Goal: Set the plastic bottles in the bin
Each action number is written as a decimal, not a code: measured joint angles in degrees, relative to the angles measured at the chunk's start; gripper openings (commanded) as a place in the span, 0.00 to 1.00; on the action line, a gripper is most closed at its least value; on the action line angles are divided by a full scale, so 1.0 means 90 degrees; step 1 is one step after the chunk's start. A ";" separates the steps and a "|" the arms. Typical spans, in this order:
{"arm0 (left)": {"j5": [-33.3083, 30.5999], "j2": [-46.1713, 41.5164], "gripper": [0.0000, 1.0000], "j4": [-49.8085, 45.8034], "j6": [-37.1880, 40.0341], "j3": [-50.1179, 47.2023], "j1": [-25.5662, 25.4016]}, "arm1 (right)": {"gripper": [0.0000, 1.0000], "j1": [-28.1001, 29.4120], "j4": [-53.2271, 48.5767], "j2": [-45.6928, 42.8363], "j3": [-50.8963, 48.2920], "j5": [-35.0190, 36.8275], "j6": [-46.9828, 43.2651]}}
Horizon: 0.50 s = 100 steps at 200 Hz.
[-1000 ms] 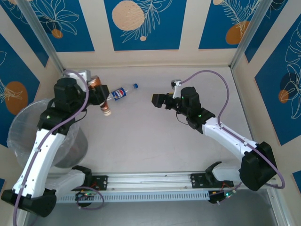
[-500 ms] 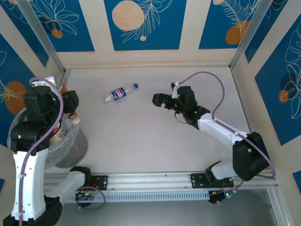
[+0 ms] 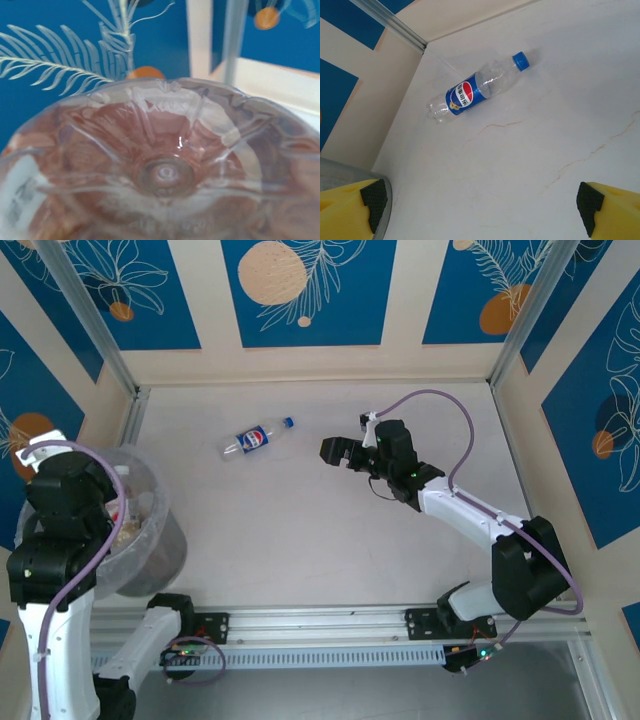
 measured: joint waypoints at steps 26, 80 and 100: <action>-0.1105 0.0075 0.60 0.0117 0.0328 -0.0631 0.0027 | 0.99 0.0000 -0.0007 0.0000 0.0000 -0.0032 0.0041; -0.1724 0.0143 0.60 0.0464 0.0636 -0.1469 0.0318 | 1.00 0.0000 -0.0136 -0.0012 0.0000 -0.0034 0.0044; -0.1695 0.0270 0.63 0.0432 0.0454 -0.1571 0.0442 | 0.99 0.0000 -0.0192 -0.0012 0.0000 -0.0034 0.0041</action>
